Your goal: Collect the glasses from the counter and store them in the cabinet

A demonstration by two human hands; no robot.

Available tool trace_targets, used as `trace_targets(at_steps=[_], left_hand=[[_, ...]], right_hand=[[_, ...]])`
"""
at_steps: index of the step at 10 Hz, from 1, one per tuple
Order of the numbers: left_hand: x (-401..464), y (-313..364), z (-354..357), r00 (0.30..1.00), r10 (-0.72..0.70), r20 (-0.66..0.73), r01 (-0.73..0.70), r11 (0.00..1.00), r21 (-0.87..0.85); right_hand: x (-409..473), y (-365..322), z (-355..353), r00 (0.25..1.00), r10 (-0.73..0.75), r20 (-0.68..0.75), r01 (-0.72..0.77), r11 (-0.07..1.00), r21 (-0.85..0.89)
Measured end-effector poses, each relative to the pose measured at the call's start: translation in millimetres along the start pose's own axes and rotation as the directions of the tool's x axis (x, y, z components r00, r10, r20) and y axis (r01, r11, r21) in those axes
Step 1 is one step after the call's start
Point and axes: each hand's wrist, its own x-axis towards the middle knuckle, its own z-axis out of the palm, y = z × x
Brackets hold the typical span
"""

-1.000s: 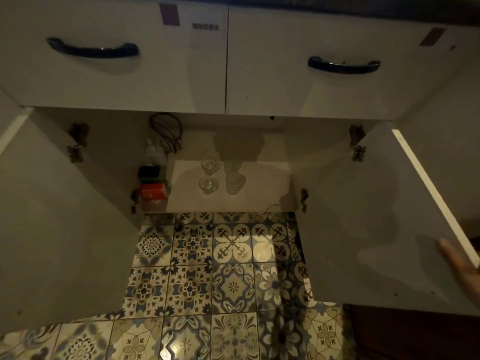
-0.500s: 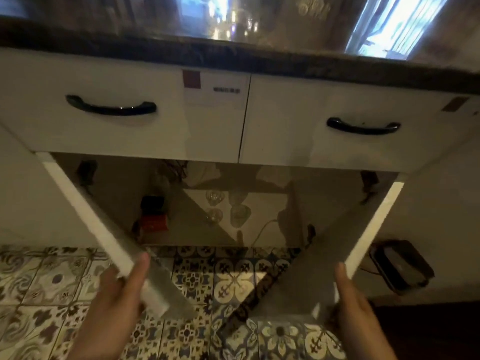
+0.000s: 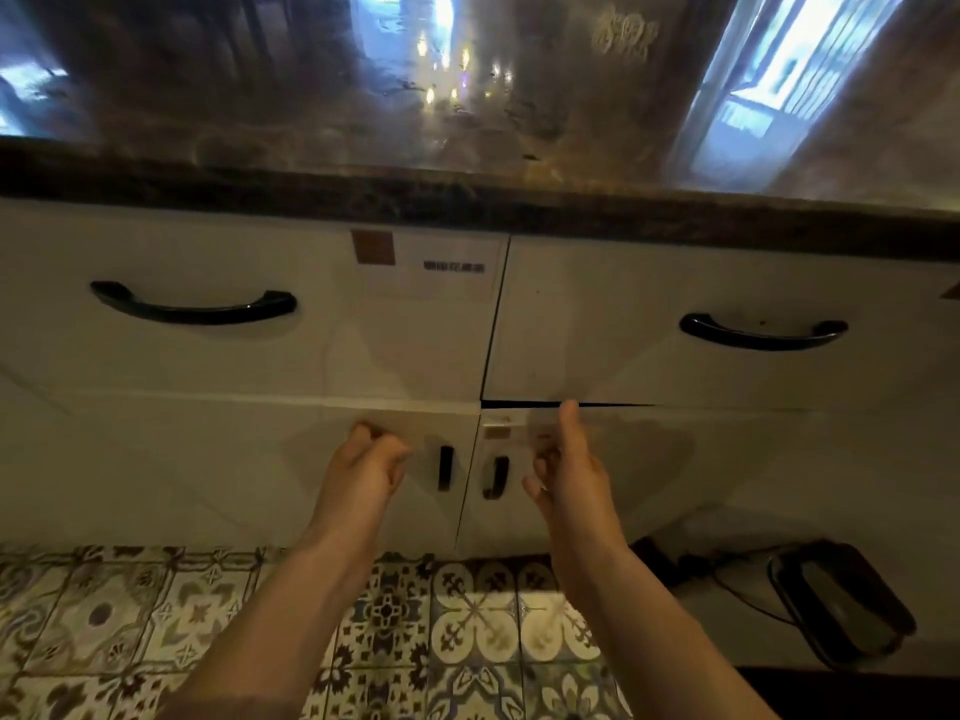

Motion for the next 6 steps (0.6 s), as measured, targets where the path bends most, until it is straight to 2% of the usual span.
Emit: trace_targets(at_steps=[1,3,4,5,6], left_hand=[[5.6,1.3,2.7,1.000,0.025,-0.018,-0.024,0.999,0.045],[8.3,-7.2,7.4,0.999,0.046,-0.003,-0.046,0.993,0.110],[9.0,-6.1,5.6,0.998,0.064,0.023,-0.066,0.991,0.118],[8.7,-3.5,-0.9,0.996,0.033,0.077,-0.046,0.983,0.178],[-7.5,-14.6,-14.1,0.999,0.003,0.049,-0.023,0.916,0.401]], right_hand=[[11.4,-5.3,6.4,0.999,0.030,0.029,-0.032,0.998,0.061],[21.8,-2.2,18.3,1.000,-0.020,0.005,0.020,1.000,0.019],[19.5,-2.0,16.5,0.998,-0.058,0.027,0.059,0.998,-0.028],[13.5,-6.4,3.9,0.996,-0.019,0.089,0.025,0.998,-0.063],[-5.9,3.2,-26.9,0.996,0.028,0.090,0.004,0.941,-0.339]])
